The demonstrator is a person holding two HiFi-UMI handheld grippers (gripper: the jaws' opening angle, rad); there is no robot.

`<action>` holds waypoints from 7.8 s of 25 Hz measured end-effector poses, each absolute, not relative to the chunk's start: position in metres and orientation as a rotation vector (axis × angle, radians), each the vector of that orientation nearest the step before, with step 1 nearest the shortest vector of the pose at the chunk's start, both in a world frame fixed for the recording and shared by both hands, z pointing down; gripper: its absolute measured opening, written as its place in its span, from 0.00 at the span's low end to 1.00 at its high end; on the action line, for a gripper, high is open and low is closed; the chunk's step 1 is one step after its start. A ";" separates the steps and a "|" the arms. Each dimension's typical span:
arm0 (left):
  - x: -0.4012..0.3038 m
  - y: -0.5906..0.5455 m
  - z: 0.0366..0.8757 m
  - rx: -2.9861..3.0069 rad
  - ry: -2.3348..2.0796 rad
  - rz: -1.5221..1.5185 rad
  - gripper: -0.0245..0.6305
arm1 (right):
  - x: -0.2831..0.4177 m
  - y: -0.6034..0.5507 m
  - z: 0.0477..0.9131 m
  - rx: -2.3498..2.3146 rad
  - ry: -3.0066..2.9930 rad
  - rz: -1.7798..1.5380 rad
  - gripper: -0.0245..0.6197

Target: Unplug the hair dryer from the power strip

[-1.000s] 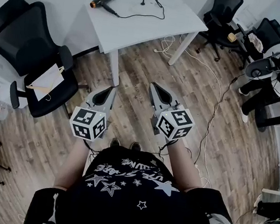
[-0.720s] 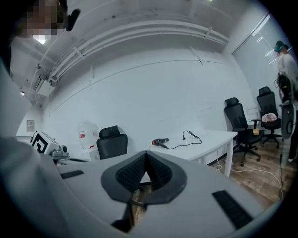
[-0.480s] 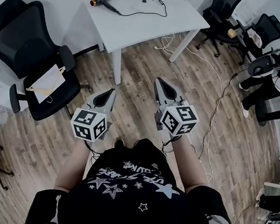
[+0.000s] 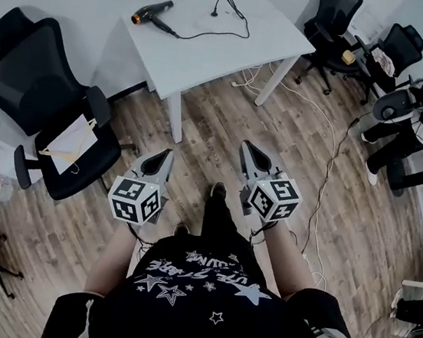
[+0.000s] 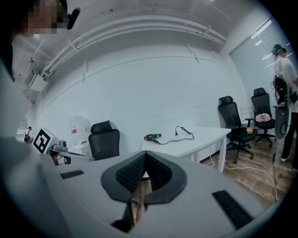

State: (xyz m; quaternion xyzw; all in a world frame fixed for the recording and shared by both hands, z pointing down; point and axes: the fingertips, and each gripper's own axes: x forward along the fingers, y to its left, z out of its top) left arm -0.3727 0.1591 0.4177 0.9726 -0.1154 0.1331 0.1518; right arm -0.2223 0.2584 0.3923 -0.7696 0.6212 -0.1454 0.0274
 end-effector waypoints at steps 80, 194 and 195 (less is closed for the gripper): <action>0.057 -0.190 0.454 2.610 -0.338 0.427 0.05 | 0.204 -0.158 0.420 -2.138 2.080 -0.657 0.05; 0.169 -0.319 0.574 2.258 -1.063 1.116 0.05 | 0.225 -0.375 0.549 -1.318 3.408 -0.548 0.16; 0.168 -0.319 0.574 2.255 -1.060 1.109 0.05 | 0.225 -0.374 0.549 -1.286 3.415 -0.539 0.16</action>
